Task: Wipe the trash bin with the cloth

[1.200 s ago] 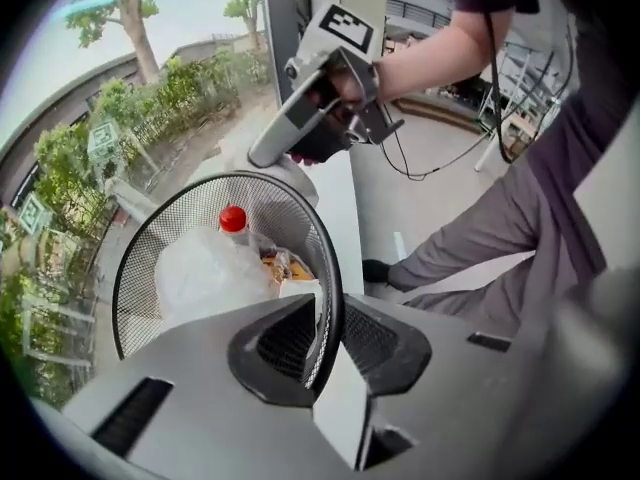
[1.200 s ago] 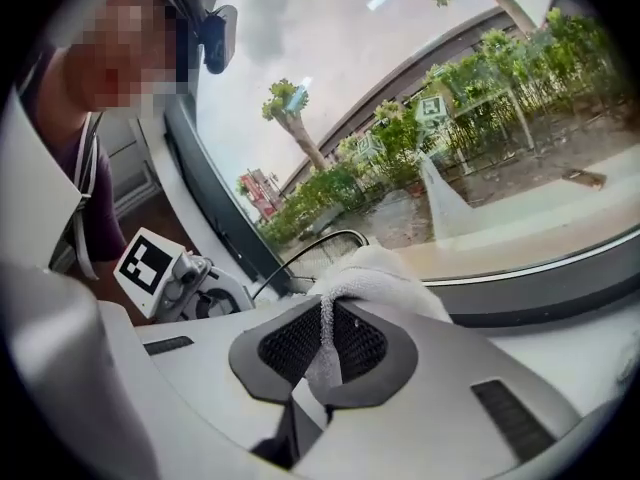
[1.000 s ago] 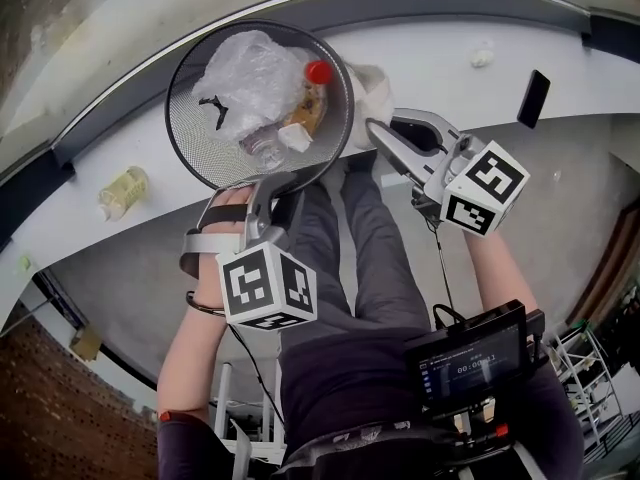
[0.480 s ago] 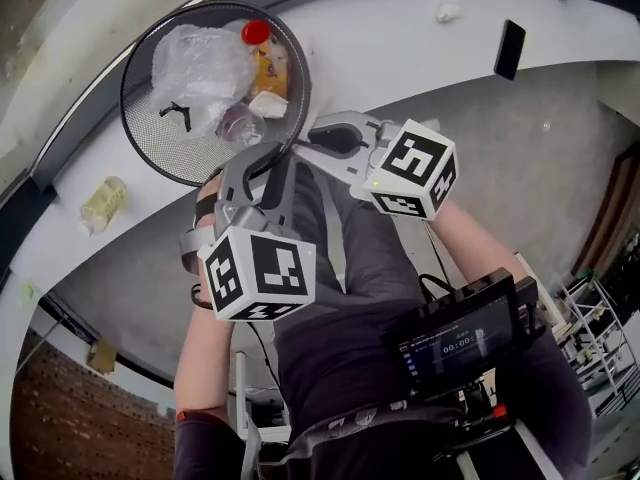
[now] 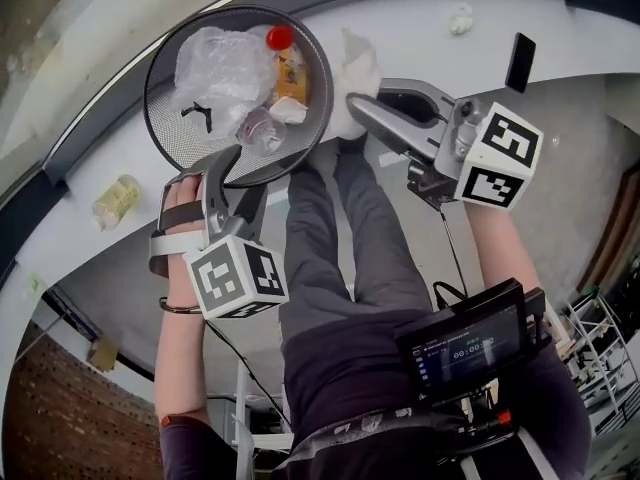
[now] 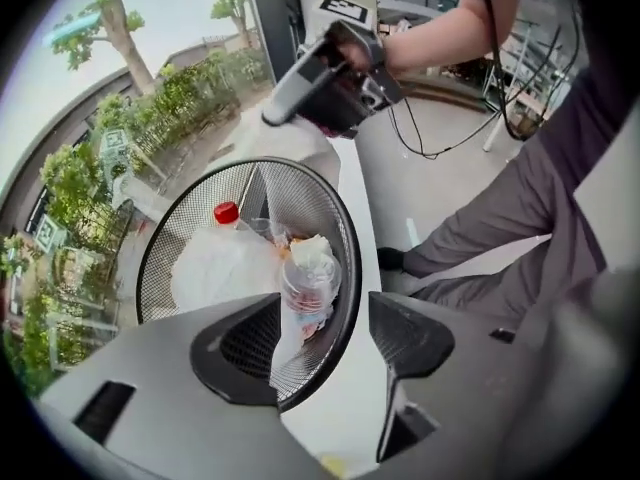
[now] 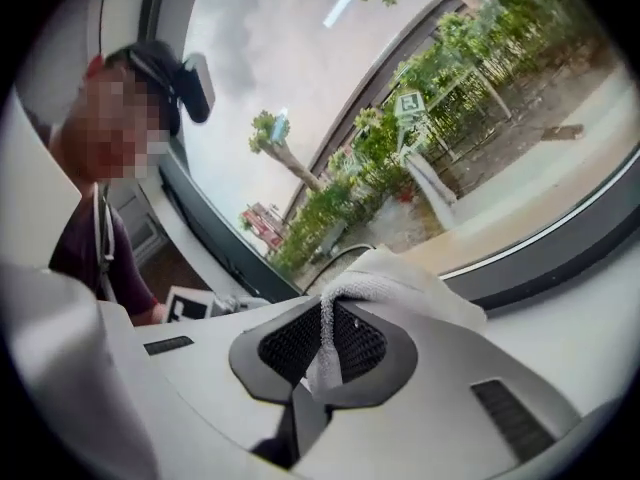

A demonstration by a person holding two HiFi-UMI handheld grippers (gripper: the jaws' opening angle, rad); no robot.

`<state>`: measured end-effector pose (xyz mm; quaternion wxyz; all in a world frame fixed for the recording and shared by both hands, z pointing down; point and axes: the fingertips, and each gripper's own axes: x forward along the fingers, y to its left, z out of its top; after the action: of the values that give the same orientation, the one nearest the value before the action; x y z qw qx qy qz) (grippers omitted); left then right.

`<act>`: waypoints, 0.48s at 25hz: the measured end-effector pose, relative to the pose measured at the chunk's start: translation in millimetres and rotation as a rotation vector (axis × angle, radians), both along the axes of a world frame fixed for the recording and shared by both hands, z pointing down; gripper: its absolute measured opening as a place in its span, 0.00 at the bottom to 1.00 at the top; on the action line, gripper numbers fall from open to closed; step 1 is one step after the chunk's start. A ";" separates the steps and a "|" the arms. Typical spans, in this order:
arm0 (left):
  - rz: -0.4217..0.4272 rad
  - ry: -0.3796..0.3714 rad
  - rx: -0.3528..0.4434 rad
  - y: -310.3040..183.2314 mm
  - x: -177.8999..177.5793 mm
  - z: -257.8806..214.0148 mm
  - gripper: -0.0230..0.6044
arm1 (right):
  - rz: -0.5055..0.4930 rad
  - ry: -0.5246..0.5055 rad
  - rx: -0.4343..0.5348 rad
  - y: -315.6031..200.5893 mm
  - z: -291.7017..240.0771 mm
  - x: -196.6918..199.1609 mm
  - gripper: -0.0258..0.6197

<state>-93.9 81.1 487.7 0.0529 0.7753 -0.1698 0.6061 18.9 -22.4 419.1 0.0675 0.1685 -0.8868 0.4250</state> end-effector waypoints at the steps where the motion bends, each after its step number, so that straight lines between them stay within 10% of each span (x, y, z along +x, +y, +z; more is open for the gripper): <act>1: -0.015 -0.004 0.012 -2.4 -0.6 3.1 0.46 | 0.021 -0.071 -0.021 -7.8 -10.0 3.5 0.07; 4: -0.037 -0.023 0.068 -10.4 0.2 8.9 0.45 | 0.109 -0.196 -0.082 -27.7 -16.5 15.0 0.07; 12: -0.090 0.049 0.035 -8.9 25.3 -3.0 0.29 | 0.210 0.071 -0.062 -33.9 44.8 21.6 0.07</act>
<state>-68.6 72.2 484.7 0.0708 0.7821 -0.2137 0.5810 40.4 -56.4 463.8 0.0593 0.2732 -0.8477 0.4508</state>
